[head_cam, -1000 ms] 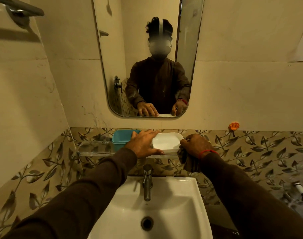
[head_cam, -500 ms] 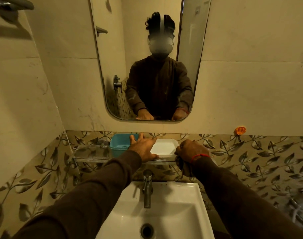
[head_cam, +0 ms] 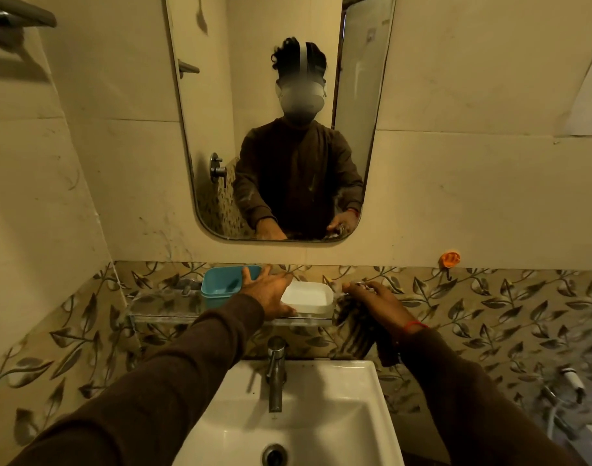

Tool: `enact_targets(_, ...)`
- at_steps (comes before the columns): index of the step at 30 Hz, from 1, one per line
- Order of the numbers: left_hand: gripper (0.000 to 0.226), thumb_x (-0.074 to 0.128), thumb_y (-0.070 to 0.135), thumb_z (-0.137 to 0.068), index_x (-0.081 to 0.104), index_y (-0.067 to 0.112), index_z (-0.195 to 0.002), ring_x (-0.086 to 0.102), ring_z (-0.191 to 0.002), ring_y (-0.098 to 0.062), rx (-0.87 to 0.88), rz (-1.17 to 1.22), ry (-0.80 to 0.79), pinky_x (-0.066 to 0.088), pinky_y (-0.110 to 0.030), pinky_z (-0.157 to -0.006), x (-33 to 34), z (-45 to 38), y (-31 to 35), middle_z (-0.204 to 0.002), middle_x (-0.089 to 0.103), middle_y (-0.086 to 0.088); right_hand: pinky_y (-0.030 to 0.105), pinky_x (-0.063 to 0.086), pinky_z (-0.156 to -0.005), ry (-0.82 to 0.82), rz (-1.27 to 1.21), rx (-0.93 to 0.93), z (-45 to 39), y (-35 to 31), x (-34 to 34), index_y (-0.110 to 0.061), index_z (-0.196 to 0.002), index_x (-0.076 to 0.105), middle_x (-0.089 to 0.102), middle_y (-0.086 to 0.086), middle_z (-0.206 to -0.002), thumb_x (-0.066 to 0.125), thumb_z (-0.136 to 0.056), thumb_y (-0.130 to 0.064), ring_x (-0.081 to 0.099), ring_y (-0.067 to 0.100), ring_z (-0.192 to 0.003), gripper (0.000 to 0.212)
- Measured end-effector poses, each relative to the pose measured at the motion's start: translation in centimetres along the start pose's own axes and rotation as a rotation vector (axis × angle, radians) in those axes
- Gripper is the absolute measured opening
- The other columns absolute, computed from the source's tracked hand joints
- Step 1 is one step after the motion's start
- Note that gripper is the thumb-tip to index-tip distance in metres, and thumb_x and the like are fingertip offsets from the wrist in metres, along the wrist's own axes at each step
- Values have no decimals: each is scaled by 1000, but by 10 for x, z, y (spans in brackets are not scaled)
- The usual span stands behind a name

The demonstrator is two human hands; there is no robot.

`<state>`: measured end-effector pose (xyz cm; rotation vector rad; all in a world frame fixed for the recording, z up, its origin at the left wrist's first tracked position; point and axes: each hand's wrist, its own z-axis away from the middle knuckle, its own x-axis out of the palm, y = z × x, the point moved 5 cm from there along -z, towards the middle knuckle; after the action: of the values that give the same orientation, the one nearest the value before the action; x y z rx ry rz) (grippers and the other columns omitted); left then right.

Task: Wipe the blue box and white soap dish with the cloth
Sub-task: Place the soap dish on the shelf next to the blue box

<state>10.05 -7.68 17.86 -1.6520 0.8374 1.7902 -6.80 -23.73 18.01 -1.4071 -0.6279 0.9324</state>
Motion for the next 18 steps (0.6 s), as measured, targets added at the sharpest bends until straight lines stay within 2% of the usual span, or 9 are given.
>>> enact_targets(3, 88, 64, 51, -91, 15, 27, -160, -3, -156, -28, 16, 25, 54, -6, -74, -113, -6, 6, 2, -170, 10, 0, 45, 58, -83, -128, -236, 62, 20, 9, -4, -18, -120, 60, 75, 11, -104, 77, -80, -27, 71, 30, -97, 44)
enact_targets(5, 77, 59, 49, -94, 20, 32, -159, 5, -155, -25, 32, 64, 208, 3, -70, -115, -11, 16, 5, -169, 15, 4, 46, 58, -85, -149, -330, 60, 34, 12, -4, -14, -121, 61, 72, 17, -108, 70, -84, -6, 70, 33, -99, 39)
enact_targets(9, 55, 56, 47, -95, 43, 40, -147, 31, -140, -20, 102, 268, 592, 19, -47, -105, -11, 51, 17, -154, 43, 9, 50, 55, -89, -214, -545, 105, 55, 15, -6, -7, -120, 64, 69, 21, -115, 62, -91, -13, 66, 36, -105, 30)
enact_targets(10, 52, 56, 47, -94, 47, 40, -145, 34, -137, -20, 108, 311, 635, 20, -46, -102, -7, 61, 19, -150, 47, 9, 51, 53, -92, -176, -435, 103, 58, 17, -9, -12, -120, 64, 70, 16, -115, 62, -92, -20, 65, 34, -107, 29)
enact_targets(12, 49, 54, 47, -92, 53, 38, -141, 40, -132, -21, 100, 351, 684, 23, -43, -98, 3, 77, 22, -145, 52, 7, 45, 52, -93, -107, 136, 1, 62, 15, -12, -22, -119, 63, 69, 1, -108, 60, -94, -31, 64, 24, -106, 27)
enact_targets(13, 47, 54, 46, -91, 56, 37, -138, 43, -130, -21, 96, 363, 698, 23, -40, -95, 7, 85, 23, -143, 54, 7, 38, 53, -88, -57, 428, -58, 65, 13, -13, -24, -116, 63, 66, -5, -102, 59, -95, -33, 64, 18, -99, 23)
enact_targets(14, 45, 55, 44, -91, 57, 37, -136, 44, -129, -21, 93, 374, 703, 22, -39, -94, 11, 91, 23, -141, 56, 7, 30, 54, -79, -31, 530, -86, 65, 15, -14, -25, -112, 63, 65, -8, -96, 58, -96, -31, 65, 12, -89, 18)
enact_targets(16, 40, 55, 42, -93, 60, 37, -133, 46, -128, -19, 81, 392, 695, 21, -37, -93, 18, 103, 21, -140, 57, 8, 17, 53, -58, -80, 413, -60, 70, 17, -8, -28, -99, 65, 67, -8, -86, 57, -97, -24, 68, 3, -70, 10)
enact_targets(18, 36, 57, 38, -96, 60, 37, -131, 49, -127, -17, 74, 432, 666, 25, -39, -94, 24, 116, 20, -138, 58, 7, 25, 58, -65, -80, 313, 18, 74, 20, -6, -26, -96, 65, 71, 3, -91, 54, -98, -23, 71, 11, -75, 11)
